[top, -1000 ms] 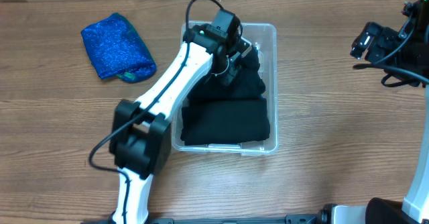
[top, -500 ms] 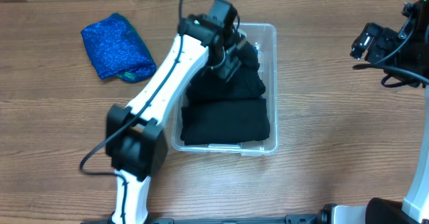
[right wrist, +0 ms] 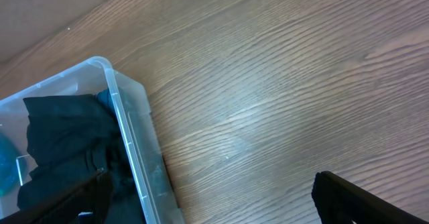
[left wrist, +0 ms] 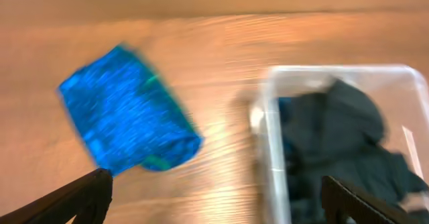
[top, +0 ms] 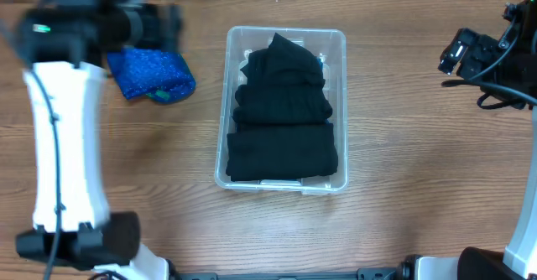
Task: Pack container
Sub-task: 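Open the left gripper and withdraw it toward the blue cloth, then grasp the sparkly blue-green cloth with the left gripper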
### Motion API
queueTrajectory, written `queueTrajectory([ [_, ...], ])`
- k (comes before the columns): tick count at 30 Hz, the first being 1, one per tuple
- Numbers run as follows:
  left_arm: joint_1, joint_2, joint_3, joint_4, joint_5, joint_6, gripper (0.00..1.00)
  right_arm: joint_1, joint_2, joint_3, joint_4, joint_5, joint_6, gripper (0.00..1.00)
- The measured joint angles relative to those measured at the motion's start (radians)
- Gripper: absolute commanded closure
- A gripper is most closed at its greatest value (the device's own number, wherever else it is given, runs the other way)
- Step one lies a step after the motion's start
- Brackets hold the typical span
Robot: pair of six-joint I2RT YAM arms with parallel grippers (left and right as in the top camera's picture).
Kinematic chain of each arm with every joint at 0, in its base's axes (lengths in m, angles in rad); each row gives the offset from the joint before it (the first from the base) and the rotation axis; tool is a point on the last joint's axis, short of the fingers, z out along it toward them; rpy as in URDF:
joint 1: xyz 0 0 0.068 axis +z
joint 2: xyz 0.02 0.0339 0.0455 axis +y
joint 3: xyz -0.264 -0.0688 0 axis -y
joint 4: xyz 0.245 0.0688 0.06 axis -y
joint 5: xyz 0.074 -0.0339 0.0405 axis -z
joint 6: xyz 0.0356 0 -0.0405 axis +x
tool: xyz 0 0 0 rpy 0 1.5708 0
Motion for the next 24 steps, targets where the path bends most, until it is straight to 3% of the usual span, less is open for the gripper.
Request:
queueTrajectory([
  [5,0.255,0.135,-0.1,0.058,0.204,0.004,0.0,0.0,0.0,0.0,0.0,0.0,0.0,0.0],
  [10,0.394,0.294,-0.134,0.1,0.354,0.034,0.0,0.0,0.0,0.0,0.0,0.0,0.0,0.0],
  [24,0.455,0.592,-0.135,0.247,0.525,0.194,0.0,0.0,0.0,0.0,-0.002,0.0,0.0,0.0],
])
